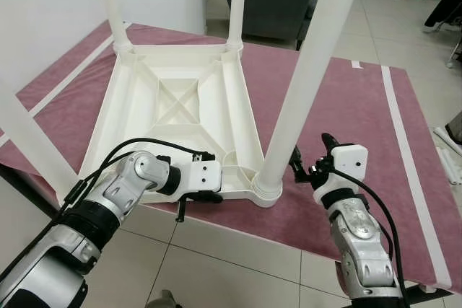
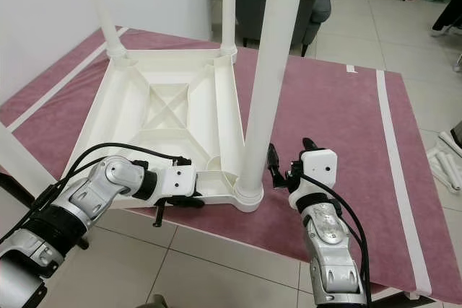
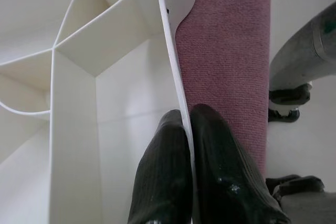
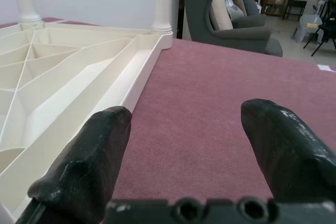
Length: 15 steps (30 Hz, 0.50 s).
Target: Building children table
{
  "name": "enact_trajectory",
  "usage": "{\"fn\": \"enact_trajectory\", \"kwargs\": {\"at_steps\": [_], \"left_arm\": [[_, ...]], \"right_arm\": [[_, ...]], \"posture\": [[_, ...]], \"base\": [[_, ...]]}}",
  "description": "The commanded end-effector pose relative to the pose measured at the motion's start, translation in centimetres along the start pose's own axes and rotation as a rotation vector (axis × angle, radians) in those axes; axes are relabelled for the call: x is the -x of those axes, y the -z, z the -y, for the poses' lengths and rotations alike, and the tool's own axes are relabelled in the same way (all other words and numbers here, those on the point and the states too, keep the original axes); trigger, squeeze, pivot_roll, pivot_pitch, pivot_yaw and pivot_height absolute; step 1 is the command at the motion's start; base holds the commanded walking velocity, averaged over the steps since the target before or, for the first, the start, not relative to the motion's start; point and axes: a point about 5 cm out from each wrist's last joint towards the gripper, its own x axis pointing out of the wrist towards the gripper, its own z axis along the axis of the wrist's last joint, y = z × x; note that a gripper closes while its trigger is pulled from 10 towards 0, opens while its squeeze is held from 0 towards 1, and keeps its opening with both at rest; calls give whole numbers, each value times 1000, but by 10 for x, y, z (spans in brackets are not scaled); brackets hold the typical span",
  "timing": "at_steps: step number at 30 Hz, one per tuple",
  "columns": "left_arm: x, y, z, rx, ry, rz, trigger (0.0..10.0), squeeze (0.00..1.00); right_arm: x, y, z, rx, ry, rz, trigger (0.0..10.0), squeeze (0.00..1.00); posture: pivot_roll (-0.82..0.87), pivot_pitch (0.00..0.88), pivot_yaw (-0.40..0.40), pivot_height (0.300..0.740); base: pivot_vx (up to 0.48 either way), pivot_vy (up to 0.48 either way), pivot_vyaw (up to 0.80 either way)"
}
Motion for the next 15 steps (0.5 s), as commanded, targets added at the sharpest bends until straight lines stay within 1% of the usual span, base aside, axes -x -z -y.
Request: {"fn": "enact_trajectory", "kwargs": {"at_steps": [1, 2, 3, 4, 5, 6, 7, 9, 10, 13, 15], "left_arm": [[1, -38, -14, -273, 53, 57, 0, 0], [-1, -44, -16, -308, 55, 65, 0, 0], [-1, -44, -16, -308, 55, 65, 0, 0], [-5, -49, -17, -333, 59, 80, 0, 0], [-5, -49, -17, -333, 59, 80, 0, 0], [-10, -55, -19, -361, 62, 91, 0, 0], [-10, -55, -19, -361, 62, 91, 0, 0], [-19, -64, -26, -396, 48, 108, 0, 0], [-19, -64, -26, -396, 48, 108, 0, 0], [-24, -75, -38, -445, 21, 118, 0, 0], [-25, -77, -40, -458, 15, 116, 0, 0]], "right_arm": [[2, 4, 2, -4, 13, -22, 10000, 0], [3, 5, 2, -4, 14, -26, 10000, 0], [3, 5, 2, -4, 14, -26, 10000, 0], [3, 6, 2, -4, 15, -29, 10000, 0], [3, 6, 2, -4, 15, -29, 10000, 0], [3, 7, 2, -4, 15, -32, 10000, 0], [3, 7, 2, -4, 15, -32, 10000, 0], [4, 7, 3, -1, 16, -34, 10000, 0], [4, 7, 3, -1, 16, -34, 10000, 0], [5, 8, 3, 2, 20, -38, 10000, 0], [6, 8, 3, 2, 21, -39, 10000, 0]], "posture": [[46, 0, 27, 740], [46, 0, 27, 740], [46, 0, 27, 740], [42, 0, 25, 740], [42, 0, 25, 740], [38, 0, 24, 740], [38, 0, 24, 740], [27, 0, 27, 740], [27, 0, 27, 740], [17, 0, 34, 740], [16, 0, 35, 740]], "base": [[0, 0, 0], [0, 0, 0], [0, 0, 0], [0, 0, 0], [0, 0, 0], [0, 0, 0], [0, 0, 0], [0, 0, 0], [0, 0, 0], [0, 0, 0], [0, 0, 0]]}}
